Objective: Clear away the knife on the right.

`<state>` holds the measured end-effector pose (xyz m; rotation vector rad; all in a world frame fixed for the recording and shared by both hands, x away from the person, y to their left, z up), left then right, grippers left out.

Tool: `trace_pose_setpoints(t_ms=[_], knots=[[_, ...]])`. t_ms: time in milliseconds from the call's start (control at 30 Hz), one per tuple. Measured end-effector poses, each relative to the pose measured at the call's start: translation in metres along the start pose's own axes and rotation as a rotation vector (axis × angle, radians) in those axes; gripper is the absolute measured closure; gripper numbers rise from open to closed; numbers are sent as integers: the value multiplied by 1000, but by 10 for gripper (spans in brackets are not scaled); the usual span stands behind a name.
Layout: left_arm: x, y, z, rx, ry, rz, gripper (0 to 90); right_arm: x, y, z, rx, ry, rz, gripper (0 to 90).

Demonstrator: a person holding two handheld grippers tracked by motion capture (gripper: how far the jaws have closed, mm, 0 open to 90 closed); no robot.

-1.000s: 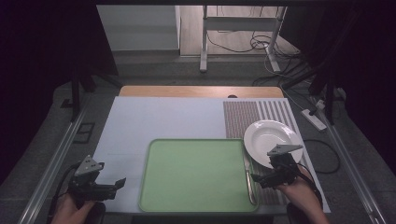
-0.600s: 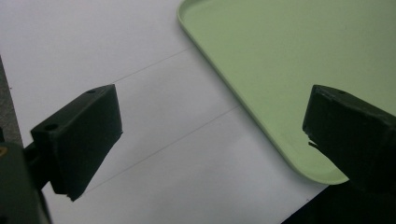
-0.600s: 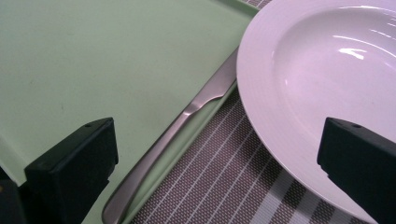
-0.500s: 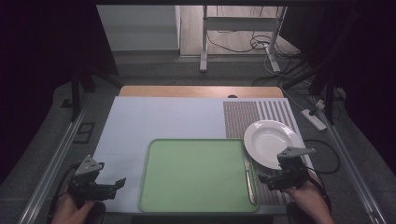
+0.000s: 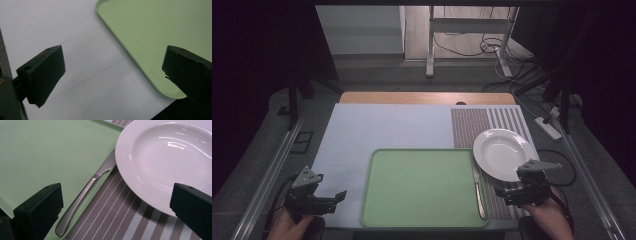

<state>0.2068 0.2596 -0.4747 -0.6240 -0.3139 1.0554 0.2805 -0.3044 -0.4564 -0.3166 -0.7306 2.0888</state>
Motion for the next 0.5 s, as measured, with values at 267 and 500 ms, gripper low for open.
trace_pose_setpoints(t_ms=[267, 500], knots=[[1, 0, 0, 1, 1, 2, 48, 1, 5, 6, 6, 27, -6, 0], [0, 0, 0, 0, 2, 2, 49, 2, 8, 7, 9, 35, -3, 0]])
Point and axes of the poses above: each handheld gripper's, and its own axes: z roughly backward along the jaws, y roughly out of its underside, x roughly to its left, the point moved 2 cm from there along -z, roughly forward along the jaws, and after that the axes turned 6 degrees about x, right-handed, at the moved point
